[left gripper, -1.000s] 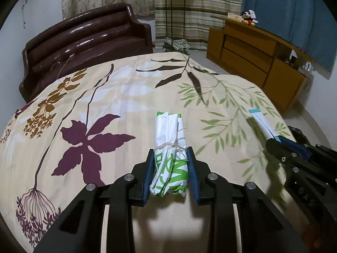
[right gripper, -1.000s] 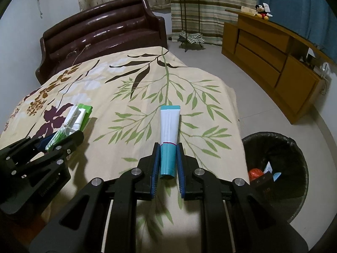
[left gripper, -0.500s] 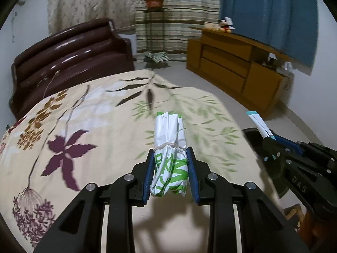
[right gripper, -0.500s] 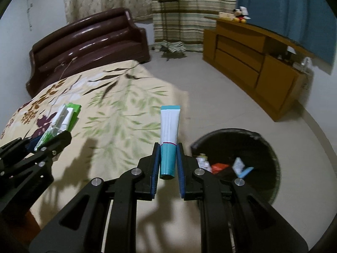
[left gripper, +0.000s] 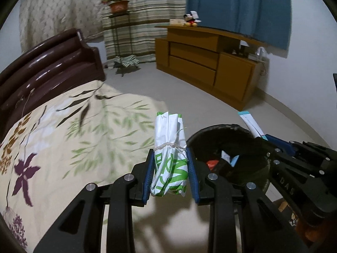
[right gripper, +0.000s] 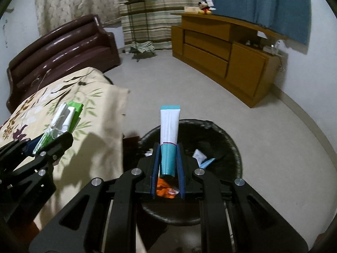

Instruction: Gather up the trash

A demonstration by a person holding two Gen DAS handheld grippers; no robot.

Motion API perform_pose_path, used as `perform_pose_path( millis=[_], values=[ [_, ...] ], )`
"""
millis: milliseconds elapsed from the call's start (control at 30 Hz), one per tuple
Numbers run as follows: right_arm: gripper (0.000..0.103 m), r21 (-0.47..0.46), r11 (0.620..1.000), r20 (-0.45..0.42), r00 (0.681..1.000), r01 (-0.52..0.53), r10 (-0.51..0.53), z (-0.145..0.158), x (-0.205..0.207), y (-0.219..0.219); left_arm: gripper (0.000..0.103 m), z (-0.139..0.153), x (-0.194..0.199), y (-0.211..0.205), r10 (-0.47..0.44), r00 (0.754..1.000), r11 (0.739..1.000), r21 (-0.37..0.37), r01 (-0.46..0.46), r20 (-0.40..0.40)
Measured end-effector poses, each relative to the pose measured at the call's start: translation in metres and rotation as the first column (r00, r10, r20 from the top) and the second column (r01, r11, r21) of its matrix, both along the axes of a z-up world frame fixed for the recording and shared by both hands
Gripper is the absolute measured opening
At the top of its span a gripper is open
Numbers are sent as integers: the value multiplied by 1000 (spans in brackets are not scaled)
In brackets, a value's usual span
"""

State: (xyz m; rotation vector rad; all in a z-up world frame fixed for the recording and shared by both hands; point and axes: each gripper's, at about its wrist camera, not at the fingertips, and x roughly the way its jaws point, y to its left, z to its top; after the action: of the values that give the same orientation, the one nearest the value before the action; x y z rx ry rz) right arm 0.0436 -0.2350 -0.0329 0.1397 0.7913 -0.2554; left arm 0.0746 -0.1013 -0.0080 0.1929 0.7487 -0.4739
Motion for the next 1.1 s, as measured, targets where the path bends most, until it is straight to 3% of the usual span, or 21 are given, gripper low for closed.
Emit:
perform_pose_path(
  millis=[367,433,500,567,767,1000,1100],
  values=[
    [17,12,998,-8,998,67,-67,-12,5,-34,31,-11,15,-45,-54,998,998,28,54,-9],
    [23,21,997,-8,997,76,-76,-14,6,-39,32,-12,15,-49,-57,998,998,31,57,-9],
    [32,29,996,-4,996,86,-86,-15,6,-42,44,-13,16,-50,-52,999,998,36,52,-6],
    [33,27,995,-1,996,93,-93,-15,5,-44,51,-13,16,-49,-46,999,998,33,46,0],
    [41,21,994,5,994,107,-107,-15,2,-46,58,-12,15,-46,-28,1000,999,28,28,4],
    [57,-1,993,31,992,120,-120,-7,-8,-41,70,-7,10,-31,7,1000,1000,14,-7,21],
    [58,-6,993,40,992,120,-120,-4,-14,-36,70,-2,2,-25,18,999,1000,13,-19,35]
  ],
)
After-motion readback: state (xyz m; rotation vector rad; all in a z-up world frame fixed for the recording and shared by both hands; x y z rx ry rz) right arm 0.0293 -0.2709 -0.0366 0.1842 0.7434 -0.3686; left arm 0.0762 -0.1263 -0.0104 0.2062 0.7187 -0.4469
